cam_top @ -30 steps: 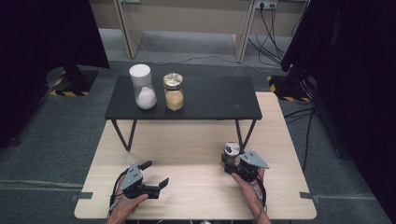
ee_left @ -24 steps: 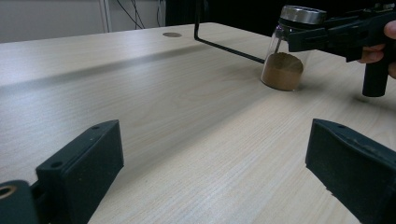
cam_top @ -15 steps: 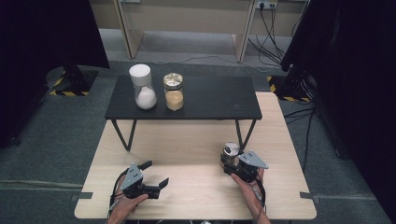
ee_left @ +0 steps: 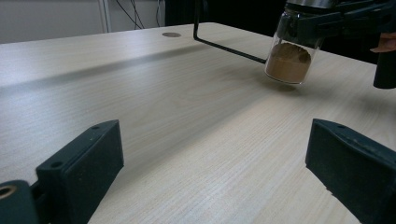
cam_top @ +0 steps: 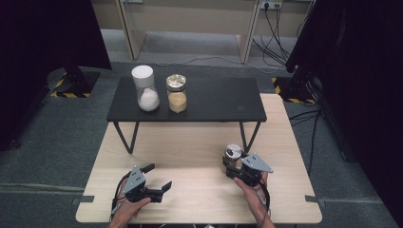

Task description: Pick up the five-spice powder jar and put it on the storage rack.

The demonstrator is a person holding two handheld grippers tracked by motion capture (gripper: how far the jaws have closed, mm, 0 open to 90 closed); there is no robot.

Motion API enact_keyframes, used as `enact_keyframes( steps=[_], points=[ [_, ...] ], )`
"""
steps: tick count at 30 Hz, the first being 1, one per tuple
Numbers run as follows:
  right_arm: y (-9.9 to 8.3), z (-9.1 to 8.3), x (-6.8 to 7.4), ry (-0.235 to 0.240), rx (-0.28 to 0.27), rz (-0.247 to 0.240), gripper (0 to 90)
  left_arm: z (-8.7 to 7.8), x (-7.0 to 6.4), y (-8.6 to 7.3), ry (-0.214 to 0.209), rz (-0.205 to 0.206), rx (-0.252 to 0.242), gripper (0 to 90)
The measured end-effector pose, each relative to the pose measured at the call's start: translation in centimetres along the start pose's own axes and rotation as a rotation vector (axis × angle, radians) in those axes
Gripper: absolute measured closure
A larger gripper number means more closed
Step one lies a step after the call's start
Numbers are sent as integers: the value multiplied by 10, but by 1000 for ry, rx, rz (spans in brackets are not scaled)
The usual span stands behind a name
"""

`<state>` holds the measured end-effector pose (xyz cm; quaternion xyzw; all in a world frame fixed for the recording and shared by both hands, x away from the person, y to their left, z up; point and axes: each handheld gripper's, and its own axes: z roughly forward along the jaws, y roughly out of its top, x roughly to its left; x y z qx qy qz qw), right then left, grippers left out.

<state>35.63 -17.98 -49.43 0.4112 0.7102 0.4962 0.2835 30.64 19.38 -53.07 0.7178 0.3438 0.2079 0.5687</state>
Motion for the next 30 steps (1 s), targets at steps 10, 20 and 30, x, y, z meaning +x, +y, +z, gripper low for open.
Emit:
enact_keyframes(
  steps=[10,20,30],
  points=[
    [9,-5,5,22,-19,-4,311,0,0,0,0,2,1,35],
    [16,-8,12,56,-26,-14,311,0,0,0,-1,3,2,35],
    [22,-10,20,84,-24,-28,311,0,0,0,-1,3,2,35]
  ],
)
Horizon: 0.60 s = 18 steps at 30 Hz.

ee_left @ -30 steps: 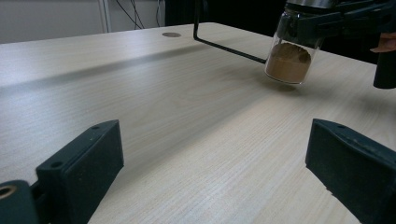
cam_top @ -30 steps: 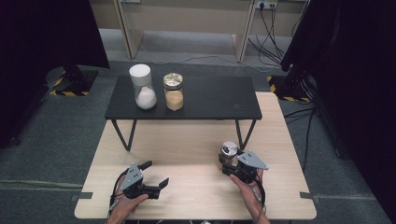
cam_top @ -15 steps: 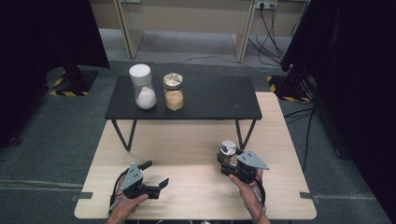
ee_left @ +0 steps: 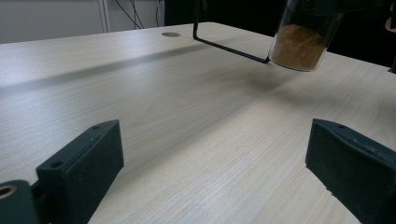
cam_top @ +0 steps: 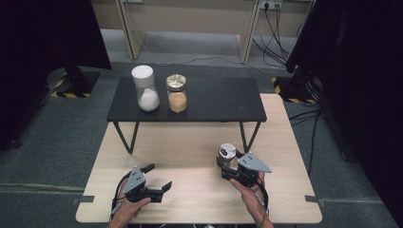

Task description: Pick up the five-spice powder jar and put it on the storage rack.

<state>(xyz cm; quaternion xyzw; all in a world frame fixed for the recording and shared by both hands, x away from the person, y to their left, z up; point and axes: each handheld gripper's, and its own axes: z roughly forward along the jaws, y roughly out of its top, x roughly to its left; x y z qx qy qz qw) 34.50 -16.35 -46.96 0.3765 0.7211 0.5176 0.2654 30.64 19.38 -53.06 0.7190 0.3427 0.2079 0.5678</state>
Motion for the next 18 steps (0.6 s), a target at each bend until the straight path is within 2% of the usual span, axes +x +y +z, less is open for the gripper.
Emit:
enact_keyframes(
  steps=[18],
  points=[
    [20,-6,6,24,-21,-17,311,0,0,0,1,-4,-1,35]
  ],
)
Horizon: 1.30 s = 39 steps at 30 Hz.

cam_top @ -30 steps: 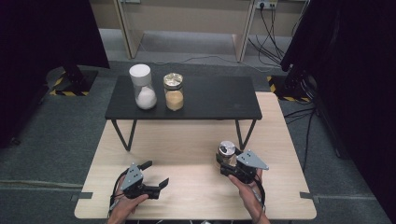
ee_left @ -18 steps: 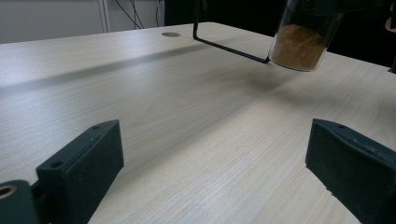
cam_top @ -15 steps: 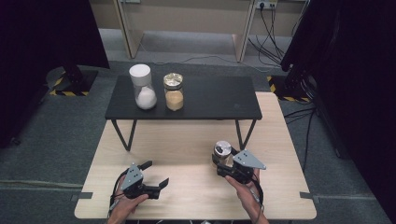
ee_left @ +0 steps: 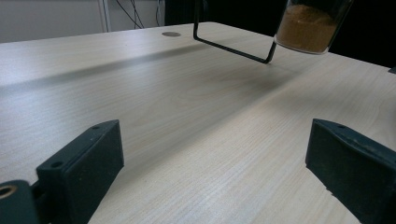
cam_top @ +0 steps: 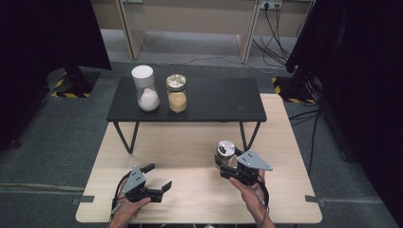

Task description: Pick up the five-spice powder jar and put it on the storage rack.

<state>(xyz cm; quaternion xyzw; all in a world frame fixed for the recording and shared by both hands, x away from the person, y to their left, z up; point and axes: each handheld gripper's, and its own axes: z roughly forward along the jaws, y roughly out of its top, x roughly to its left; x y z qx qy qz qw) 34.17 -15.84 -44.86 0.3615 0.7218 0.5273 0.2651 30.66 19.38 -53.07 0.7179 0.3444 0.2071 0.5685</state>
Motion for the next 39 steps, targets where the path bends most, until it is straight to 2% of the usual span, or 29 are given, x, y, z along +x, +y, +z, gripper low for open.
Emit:
enact_keyframes(
  steps=[12,30,39],
  points=[
    [19,-6,5,29,-6,-17,312,0,0,0,0,-2,-1,35],
    [39,-10,8,66,7,-35,312,0,0,0,0,-2,-1,35],
    [51,-14,10,81,-7,-50,312,0,0,0,-1,-2,1,35]
  ],
)
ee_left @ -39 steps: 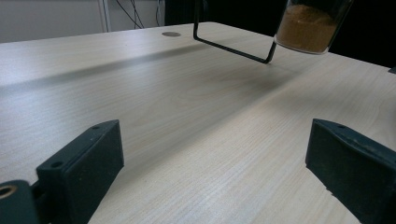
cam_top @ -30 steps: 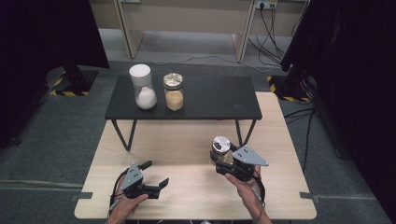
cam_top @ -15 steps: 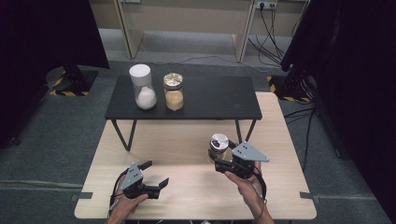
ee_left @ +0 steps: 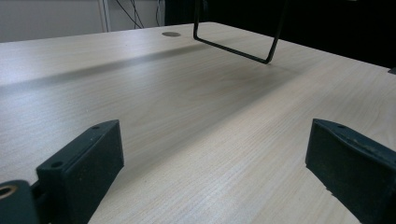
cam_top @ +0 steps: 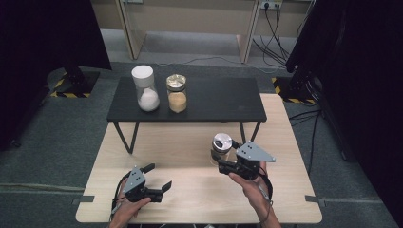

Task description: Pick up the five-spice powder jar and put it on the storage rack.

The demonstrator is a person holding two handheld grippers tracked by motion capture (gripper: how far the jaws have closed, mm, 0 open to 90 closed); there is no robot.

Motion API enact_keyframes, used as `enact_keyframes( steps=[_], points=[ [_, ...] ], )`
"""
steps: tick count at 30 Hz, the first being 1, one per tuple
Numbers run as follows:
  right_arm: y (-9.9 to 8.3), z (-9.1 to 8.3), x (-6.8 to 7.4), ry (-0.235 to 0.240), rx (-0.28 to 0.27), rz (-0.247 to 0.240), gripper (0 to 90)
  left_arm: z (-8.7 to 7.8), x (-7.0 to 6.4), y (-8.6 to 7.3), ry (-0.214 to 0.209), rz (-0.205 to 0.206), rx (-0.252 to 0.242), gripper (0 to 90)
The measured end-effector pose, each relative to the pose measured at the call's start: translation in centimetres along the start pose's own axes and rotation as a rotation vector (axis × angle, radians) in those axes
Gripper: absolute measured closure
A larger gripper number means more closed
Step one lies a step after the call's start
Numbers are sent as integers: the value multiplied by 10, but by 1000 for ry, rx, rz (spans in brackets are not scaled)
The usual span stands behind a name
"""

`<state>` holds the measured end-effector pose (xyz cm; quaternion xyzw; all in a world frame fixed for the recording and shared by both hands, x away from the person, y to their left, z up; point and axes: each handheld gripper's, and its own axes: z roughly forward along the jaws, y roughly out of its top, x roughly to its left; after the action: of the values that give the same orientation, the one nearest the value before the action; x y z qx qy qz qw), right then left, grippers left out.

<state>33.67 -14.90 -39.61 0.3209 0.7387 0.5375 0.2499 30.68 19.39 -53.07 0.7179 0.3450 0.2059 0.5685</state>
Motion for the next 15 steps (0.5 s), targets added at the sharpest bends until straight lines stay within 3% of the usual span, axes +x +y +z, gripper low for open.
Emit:
enact_keyframes(
  steps=[15],
  points=[
    [23,-2,5,39,-21,-14,311,0,0,0,-1,-1,0,36]
  ],
)
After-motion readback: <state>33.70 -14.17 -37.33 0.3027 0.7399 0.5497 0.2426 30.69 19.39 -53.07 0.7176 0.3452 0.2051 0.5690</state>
